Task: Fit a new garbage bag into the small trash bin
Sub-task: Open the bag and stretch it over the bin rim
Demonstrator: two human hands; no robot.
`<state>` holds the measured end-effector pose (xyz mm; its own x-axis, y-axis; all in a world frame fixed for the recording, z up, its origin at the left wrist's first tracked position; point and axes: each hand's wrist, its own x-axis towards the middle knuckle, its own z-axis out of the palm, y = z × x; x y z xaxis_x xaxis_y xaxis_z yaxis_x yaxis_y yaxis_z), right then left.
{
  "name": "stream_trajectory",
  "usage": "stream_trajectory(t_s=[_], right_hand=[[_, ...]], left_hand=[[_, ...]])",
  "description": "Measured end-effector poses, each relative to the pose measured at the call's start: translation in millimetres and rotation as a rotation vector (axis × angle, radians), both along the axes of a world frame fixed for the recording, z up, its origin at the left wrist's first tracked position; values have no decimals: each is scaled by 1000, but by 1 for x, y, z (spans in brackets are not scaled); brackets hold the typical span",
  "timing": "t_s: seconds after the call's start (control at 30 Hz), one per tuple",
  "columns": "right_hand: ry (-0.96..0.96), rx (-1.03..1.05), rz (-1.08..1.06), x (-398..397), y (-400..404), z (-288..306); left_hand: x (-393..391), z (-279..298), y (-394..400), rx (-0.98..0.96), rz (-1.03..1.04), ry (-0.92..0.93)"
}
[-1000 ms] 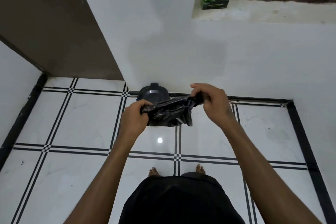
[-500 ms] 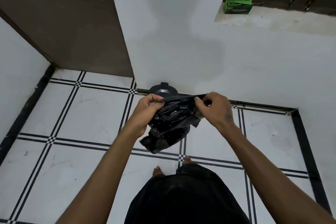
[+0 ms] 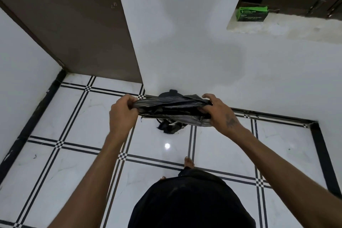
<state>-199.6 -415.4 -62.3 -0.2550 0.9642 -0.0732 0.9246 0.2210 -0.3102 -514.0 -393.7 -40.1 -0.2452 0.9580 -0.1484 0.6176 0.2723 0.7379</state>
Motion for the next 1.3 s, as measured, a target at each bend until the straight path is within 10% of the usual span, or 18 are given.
stream_trajectory(t_s=[0.13,0.23,0.3,0.43,0.53,0.63,0.73,0.87,1.0,1.13,1.3], right_hand=[[122,-114,-127,11,29,-15],[168,-146,-257,24,56,-17],[227,-164,-402,33,71,-13],[605,-196,-785,58,103,-11],[643,-121,-871,70,121,-23],[614,-23,-826,74,126,-32],[833,-178,-743,81,126,-36],[356,-272,-292,94,118,-52],[-174,-202,65,102,120,-67],[-24,-409,-291,109,143,-62],[298,-347,-576,65,180,-34]], left_hand=[[33,6,23,-376,262,-963],[61,6,39,-393,356,-1214],[78,4,45,-354,308,-1019],[95,1,48,-68,-104,-32],[109,-2,51,58,-158,235],[115,-6,65,-12,1,134],[112,0,85,-78,346,-428],[95,2,112,-92,537,-681],[76,-8,128,32,353,-231],[52,-14,130,24,-85,401],[36,-14,157,31,-106,129]])
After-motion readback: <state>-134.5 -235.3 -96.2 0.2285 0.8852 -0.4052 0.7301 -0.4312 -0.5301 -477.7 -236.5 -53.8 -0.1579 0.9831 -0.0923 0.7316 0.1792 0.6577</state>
